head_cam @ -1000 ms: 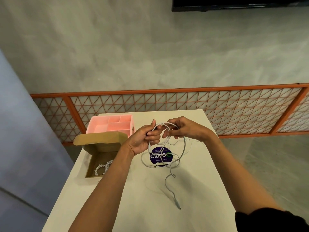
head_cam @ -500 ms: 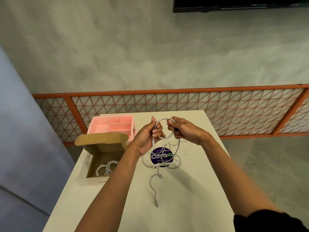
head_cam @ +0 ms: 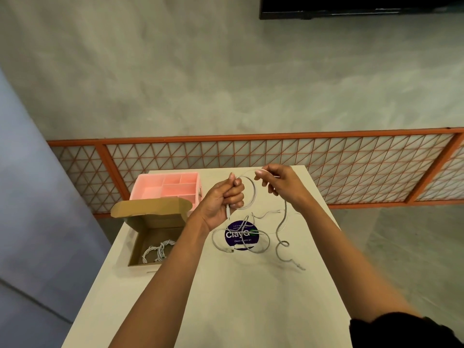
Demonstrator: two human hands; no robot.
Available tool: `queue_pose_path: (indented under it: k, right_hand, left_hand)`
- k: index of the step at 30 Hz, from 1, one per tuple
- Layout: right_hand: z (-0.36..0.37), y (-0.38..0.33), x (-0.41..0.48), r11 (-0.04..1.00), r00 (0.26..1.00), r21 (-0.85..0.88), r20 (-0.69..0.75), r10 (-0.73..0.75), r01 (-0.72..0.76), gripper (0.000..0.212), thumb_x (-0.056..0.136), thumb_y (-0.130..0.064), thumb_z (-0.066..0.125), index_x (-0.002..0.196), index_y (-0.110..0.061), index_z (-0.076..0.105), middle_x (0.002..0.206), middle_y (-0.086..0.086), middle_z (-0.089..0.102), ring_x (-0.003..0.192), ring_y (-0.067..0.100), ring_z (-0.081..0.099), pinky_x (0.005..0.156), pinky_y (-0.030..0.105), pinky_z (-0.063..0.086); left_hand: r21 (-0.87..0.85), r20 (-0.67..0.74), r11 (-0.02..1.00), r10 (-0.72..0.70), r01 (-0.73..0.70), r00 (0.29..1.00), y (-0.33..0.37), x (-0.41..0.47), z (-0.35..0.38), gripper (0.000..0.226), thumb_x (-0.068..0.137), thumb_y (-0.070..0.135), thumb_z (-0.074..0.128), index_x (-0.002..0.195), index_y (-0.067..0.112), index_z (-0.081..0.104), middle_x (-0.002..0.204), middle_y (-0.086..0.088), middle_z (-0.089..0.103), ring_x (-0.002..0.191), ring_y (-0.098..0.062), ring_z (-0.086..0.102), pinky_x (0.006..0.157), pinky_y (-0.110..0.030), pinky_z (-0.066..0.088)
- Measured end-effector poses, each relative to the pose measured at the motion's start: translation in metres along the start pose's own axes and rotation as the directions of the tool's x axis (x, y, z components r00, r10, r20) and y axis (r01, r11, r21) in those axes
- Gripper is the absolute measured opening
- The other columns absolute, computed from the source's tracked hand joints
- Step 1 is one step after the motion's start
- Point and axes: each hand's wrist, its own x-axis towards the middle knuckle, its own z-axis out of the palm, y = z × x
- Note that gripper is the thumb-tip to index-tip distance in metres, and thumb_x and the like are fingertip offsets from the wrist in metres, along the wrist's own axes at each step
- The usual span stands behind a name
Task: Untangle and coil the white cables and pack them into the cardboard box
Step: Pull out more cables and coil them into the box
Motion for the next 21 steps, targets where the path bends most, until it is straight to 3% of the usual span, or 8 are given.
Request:
queue_pose_path:
  k: [4, 9, 11, 14, 18, 21]
  right_hand:
    - [0.007, 0.017, -0.006, 0.981, 0.990, -0.181, 0.109, 0.086, -0.065, 0.031, 0.103, -0.028, 0.037, 0.094, -0.011, 0.061, 0.066, 0.001, 0.056, 0.052, 0.010, 0.050, 0.049, 0.011, 0.038]
    - [0.018, 0.033, -0.016, 0.923, 0.918, -0.320, 0.255, 0.304, -0.216, 0.026, 0.104, -0.026, 0.028, 0.101, -0.010, 0.048, 0.072, 0.003, 0.055, 0.055, 0.013, 0.052, 0.051, 0.020, 0.043]
    - [0.021, 0.033, -0.020, 0.909, 0.896, -0.337, 0.280, 0.344, -0.244, 0.024, 0.104, -0.027, 0.028, 0.101, -0.010, 0.044, 0.071, 0.004, 0.053, 0.054, 0.014, 0.051, 0.051, 0.021, 0.043]
    - [0.028, 0.028, -0.022, 0.891, 0.870, -0.368, 0.306, 0.386, -0.265, 0.021, 0.104, -0.028, 0.028, 0.104, -0.011, 0.040, 0.072, 0.004, 0.053, 0.055, 0.014, 0.048, 0.052, 0.021, 0.042]
    - [0.037, 0.022, -0.023, 0.878, 0.826, -0.388, 0.368, 0.427, -0.280, 0.015, 0.103, -0.023, 0.030, 0.104, -0.010, 0.037, 0.071, 0.004, 0.052, 0.053, 0.014, 0.046, 0.049, 0.021, 0.042]
    - [0.040, 0.016, -0.024, 0.861, 0.785, -0.444, 0.429, 0.447, -0.247, 0.012, 0.101, -0.018, 0.033, 0.103, -0.008, 0.041, 0.068, 0.002, 0.050, 0.051, 0.013, 0.042, 0.047, 0.021, 0.038]
  left_hand:
    - [0.029, -0.032, 0.997, 0.069, -0.068, 0.997, 0.003, 0.000, 0.001, 0.035, 0.102, 0.026, 0.031, 0.103, 0.004, 0.059, 0.047, 0.009, 0.037, 0.035, -0.002, 0.027, 0.048, -0.015, 0.036]
    - [0.069, -0.042, 0.992, 0.108, -0.105, 0.993, 0.004, 0.001, -0.002, 0.039, 0.101, 0.025, 0.033, 0.125, 0.001, 0.053, 0.057, 0.007, 0.056, 0.041, -0.002, 0.042, 0.063, -0.018, 0.050]
    - [0.126, -0.036, 0.987, 0.108, -0.102, 0.994, 0.006, 0.002, -0.001, 0.037, 0.102, 0.022, 0.034, 0.127, 0.004, 0.053, 0.080, 0.004, 0.071, 0.052, -0.002, 0.056, 0.076, -0.021, 0.053]
    - [0.203, -0.038, 0.975, 0.103, -0.093, 0.994, 0.007, 0.002, 0.002, 0.035, 0.102, 0.019, 0.035, 0.130, 0.007, 0.052, 0.116, -0.002, 0.069, 0.076, -0.008, 0.069, 0.086, -0.023, 0.052]
    - [0.285, -0.065, 0.952, 0.135, -0.111, 0.989, 0.004, 0.007, 0.008, 0.037, 0.102, 0.022, 0.036, 0.136, 0.009, 0.046, 0.128, -0.002, 0.063, 0.099, -0.015, 0.069, 0.086, -0.021, 0.052]
    - [0.368, -0.106, 0.923, 0.157, -0.108, 0.982, 0.000, 0.012, 0.007, 0.037, 0.103, 0.021, 0.035, 0.139, 0.010, 0.040, 0.132, -0.002, 0.060, 0.110, -0.019, 0.065, 0.098, -0.027, 0.047]
